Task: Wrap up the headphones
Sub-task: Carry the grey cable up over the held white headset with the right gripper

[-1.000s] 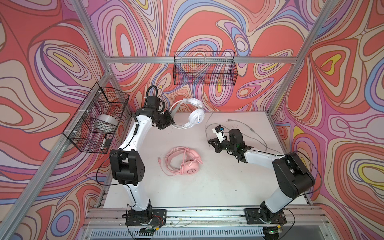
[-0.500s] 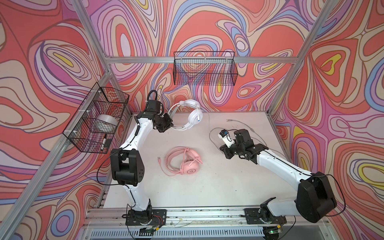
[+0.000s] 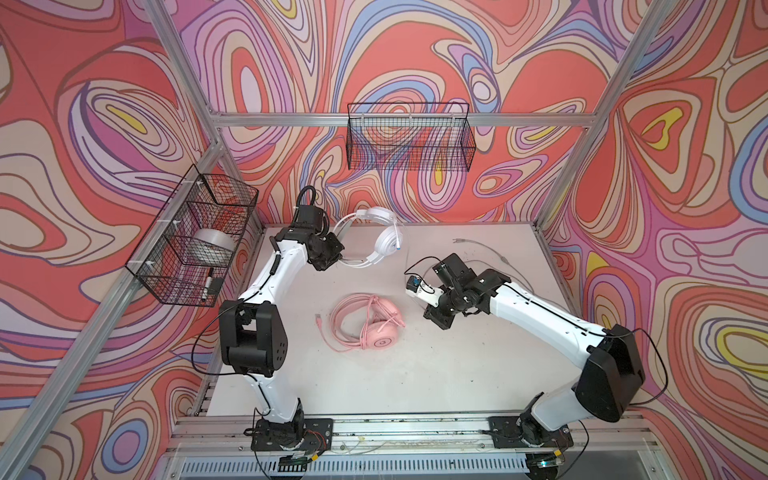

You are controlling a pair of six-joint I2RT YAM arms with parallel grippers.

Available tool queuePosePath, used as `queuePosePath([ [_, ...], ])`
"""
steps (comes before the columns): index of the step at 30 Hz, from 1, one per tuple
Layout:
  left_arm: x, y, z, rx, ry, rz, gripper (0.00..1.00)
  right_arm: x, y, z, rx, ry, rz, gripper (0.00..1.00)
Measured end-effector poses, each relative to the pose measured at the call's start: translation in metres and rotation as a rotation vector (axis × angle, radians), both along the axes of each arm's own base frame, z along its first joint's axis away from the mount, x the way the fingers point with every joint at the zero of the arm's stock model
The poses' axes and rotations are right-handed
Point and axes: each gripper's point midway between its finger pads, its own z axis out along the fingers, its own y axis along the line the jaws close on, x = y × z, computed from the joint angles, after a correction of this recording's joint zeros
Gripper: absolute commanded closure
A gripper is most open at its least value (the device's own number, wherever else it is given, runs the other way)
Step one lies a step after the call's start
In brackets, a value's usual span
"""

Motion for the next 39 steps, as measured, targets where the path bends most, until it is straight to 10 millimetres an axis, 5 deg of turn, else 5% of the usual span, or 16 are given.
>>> queuePosePath([
  [3, -0.004, 0.002, -0.004, 0.051, 0.009, -0.012, 1.00, -0.004, 0.005, 0.012, 0.030, 0.012, 0.033, 1.00],
  [10, -0.017, -0.002, -0.012, 0.203, 0.039, -0.083, 1.00, 0.005, 0.032, 0.073, 0.154, -0.060, 0.133, 1.00],
  [15, -0.021, -0.011, -0.010, 0.313, 0.036, -0.164, 1.00, 0.014, 0.043, 0.082, 0.166, -0.057, 0.169, 1.00],
  [27, -0.031, -0.008, -0.020, 0.466, 0.067, -0.339, 1.00, 0.065, 0.025, 0.119, 0.206, -0.169, 0.097, 1.00],
  [33, -0.035, -0.020, -0.027, 0.490, 0.069, -0.449, 1.00, 0.106, 0.018, 0.115, 0.177, -0.216, 0.043, 1.00],
  [39, -0.039, -0.033, -0.028, 0.479, 0.051, -0.539, 1.00, 0.150, 0.018, 0.087, 0.155, -0.189, -0.004, 1.00],
])
